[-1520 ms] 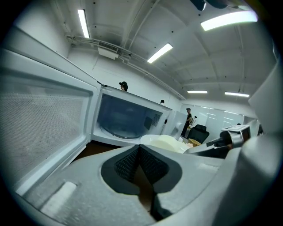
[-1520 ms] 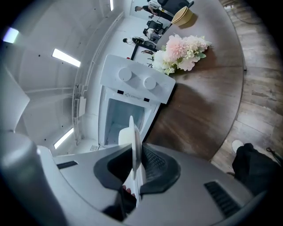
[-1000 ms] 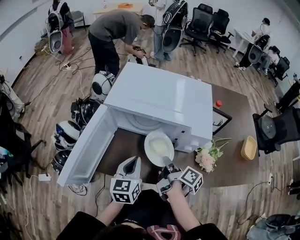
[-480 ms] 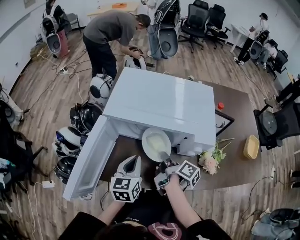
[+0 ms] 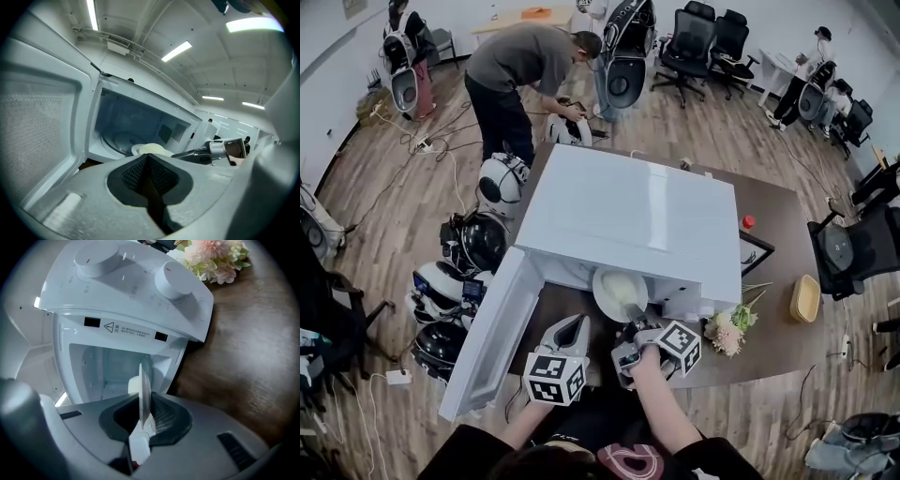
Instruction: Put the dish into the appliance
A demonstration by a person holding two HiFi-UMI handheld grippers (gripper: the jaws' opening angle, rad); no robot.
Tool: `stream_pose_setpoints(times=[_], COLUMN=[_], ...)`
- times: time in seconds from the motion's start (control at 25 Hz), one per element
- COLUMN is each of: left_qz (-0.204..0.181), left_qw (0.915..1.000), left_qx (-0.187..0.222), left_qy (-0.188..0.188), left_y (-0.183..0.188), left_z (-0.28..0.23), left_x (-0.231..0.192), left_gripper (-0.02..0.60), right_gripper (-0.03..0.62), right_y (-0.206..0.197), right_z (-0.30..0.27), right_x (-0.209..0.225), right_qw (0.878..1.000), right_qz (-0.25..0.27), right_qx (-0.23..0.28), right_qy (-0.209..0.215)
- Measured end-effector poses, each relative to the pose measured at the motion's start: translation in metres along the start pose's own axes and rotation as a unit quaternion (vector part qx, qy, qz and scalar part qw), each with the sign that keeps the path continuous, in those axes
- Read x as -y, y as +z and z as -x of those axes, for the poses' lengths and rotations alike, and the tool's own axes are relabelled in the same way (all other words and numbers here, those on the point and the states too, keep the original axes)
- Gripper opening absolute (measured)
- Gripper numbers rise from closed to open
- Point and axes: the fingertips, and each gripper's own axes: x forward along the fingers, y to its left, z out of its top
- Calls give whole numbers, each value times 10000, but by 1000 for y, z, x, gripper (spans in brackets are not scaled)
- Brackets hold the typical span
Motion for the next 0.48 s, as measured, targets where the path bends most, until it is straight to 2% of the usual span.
stream_pose_setpoints(times=[0.32, 0.48], left_qz=[98, 3], left_qw=[9994, 9992], left_qx=[-224, -283], left_qy=[-243, -271], left_y=[-3, -3], left_z=[-7, -8], left_x=[-6, -8], left_gripper=[9, 9], right_gripper=[55, 54], right_y=[5, 9], right_z=[-15, -24], right_x=[-1, -3], right_qw=[9986, 9986], right_qz=[-344, -126], right_qx=[380, 514], right_qy=[114, 37])
